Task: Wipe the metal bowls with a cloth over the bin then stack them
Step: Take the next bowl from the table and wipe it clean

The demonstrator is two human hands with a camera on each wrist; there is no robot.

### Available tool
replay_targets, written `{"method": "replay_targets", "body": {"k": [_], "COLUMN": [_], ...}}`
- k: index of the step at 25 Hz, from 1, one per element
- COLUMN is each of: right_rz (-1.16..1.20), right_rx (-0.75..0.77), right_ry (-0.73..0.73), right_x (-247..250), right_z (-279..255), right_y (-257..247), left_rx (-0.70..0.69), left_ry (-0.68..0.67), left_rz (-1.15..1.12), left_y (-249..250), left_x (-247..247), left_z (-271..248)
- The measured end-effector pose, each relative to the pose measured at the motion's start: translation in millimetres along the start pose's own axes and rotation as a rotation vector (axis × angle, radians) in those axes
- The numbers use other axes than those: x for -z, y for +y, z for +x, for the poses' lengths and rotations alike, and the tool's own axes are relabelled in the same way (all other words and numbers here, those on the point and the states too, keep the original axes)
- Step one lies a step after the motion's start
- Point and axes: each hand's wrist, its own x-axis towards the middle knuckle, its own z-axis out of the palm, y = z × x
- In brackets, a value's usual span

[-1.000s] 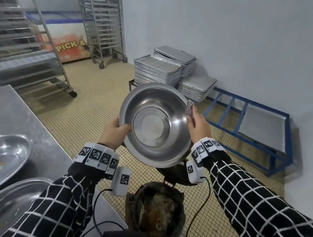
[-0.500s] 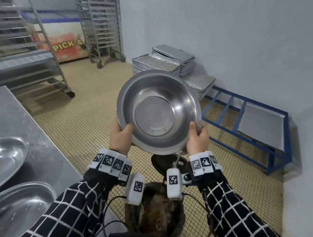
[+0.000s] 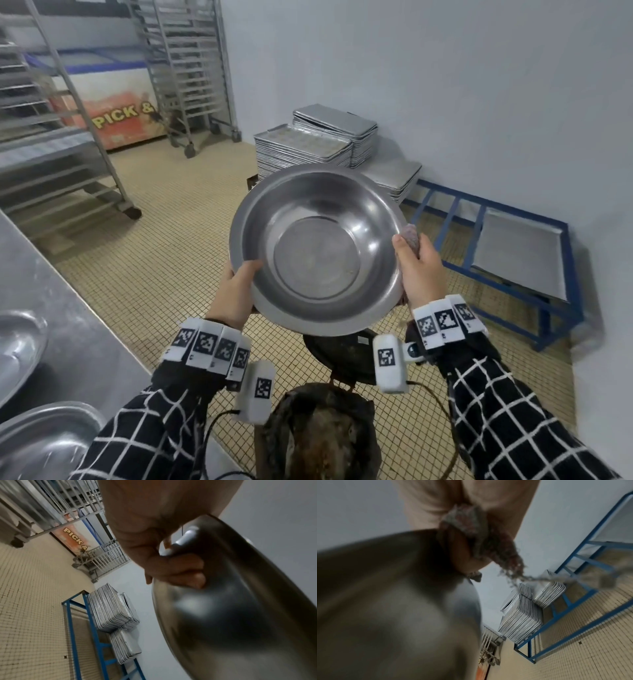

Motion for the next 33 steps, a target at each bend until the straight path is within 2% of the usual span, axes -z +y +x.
{"method": "replay_targets", "body": {"k": [4,7,9,10,14,16,18,22,25,27,28,29,31,33], "right_rz": [0.137,0.16,0.167,0.167,0.139,0.145,0.182,0.212,0.231,0.233,0.239,0.246,0.267,0.259], "right_rx": [-0.086,-0.139,-0.141,-0.13,-0.083,-0.092,-0.098,-0.098,-0.094,-0.092,-0.093,-0.095,-0.106,-0.104], "right_ry": [0.155,0.24,0.212,0.18,-0.049,-0.098,-0.064,0.078,0.157,0.181,0.18,0.171,0.112,-0.025], "right_x": [-35.7,-42.3,-36.3,-31.0,-6.5,-1.7,-6.2,-31.0,-46.1,-46.5,-43.7,-39.2,-26.6,-11.5], "right_z": [-22.4,-23.1,-21.1,-18.6,-4.5,-3.9,-11.0,-33.3,-39.7,-38.7,-37.0,-34.0,-24.7,-14.3], "right_y": [3.9,7.0,10.4,11.7,12.4,10.1,7.3,0.7,0.5,1.4,0.7,1.2,3.2,4.1], "left_rx": [-0.018,-0.032,-0.09,-0.135,-0.192,-0.19,-0.189,-0.16,-0.143,-0.198,-0.237,-0.266,-0.282,-0.268], "left_ry": [-0.077,-0.213,-0.26,-0.276,-0.26,-0.234,-0.131,-0.033,-0.166,-0.247,-0.248,-0.242,-0.169,-0.189], "left_rz": [-0.087,0.061,0.207,0.206,-0.226,-0.272,-0.275,-0.121,0.13,0.296,0.301,0.228,-0.059,-0.236], "left_y": [-6.6,-10.9,-9.9,-9.1,2.9,9.6,10.6,-5.1,-25.1,-31.1,-27.7,-25.3,-13.7,0.3], "left_x": [-27.1,-36.4,-29.3,-23.1,6.5,11.3,7.4,-22.0,-36.9,-37.3,-36.4,-32.0,-16.4,4.3], "left_z": [-12.5,-18.3,-14.5,-11.5,-0.8,-3.9,-8.1,-14.9,-20.9,-23.7,-25.2,-23.6,-13.3,-1.7]}}
